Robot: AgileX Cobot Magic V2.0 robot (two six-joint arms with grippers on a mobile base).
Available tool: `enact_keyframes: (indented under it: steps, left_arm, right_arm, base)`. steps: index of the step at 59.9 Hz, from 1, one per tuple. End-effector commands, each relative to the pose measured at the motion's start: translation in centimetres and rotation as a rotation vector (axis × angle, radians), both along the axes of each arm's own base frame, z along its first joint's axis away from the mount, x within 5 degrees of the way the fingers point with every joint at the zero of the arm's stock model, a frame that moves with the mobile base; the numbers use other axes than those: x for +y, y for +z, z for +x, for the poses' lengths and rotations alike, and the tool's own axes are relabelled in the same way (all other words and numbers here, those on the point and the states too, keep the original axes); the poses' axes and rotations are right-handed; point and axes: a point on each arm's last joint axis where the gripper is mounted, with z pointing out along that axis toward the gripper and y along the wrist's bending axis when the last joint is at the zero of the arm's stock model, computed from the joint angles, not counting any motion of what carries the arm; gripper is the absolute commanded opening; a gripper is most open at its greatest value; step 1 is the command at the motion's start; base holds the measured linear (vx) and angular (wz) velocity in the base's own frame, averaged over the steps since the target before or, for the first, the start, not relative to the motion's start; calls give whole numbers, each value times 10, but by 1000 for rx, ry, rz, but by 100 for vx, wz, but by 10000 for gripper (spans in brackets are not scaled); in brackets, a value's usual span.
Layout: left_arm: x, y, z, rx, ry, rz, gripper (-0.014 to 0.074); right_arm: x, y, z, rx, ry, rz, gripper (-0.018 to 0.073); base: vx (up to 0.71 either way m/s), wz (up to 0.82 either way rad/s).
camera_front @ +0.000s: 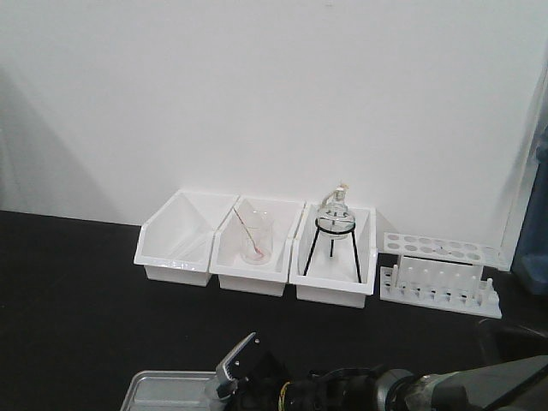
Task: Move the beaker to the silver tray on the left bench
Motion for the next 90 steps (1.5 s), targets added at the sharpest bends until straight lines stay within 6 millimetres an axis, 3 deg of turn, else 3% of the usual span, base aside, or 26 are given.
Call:
enact_keyframes:
  steps: [1, 13, 31, 44, 54, 62, 75, 90]
  left_arm:
    - [-1, 0, 2, -63, -9, -5, 1]
    - [-1, 0, 2, -63, -9, -5, 1]
    - [-1, 0, 2, -63, -9, -5, 1]
    - [-1, 0, 2, -63, -9, -5, 1]
    - [-1, 0, 2, -63, -9, -5, 1]
    - [-1, 0, 2, -63, -9, -5, 1]
    - [-1, 0, 2, -63, -9, -5, 1]
    - [-1, 0, 2, -63, -9, -5, 1]
  right_arm:
    - [6, 39, 3, -77, 35, 109, 610]
    - [7, 49, 2, -96, 48, 134, 631]
    - [4, 97, -1, -232, 58, 147, 557]
    - [-2, 156, -11, -272, 29, 245, 499]
    - [-11, 210, -31, -291, 37, 315, 375]
    - [-18, 238, -52, -341, 130, 264, 258]
    - [-23, 260, -73, -343, 215, 278, 117]
    - [-23, 261, -75, -347, 233, 273, 50]
  base:
    - [0, 0]
    - [0, 0]
    - [0, 0]
    - [0, 0]
    - [0, 0]
    - [0, 0]
    - [0, 0]
    - [0, 0]
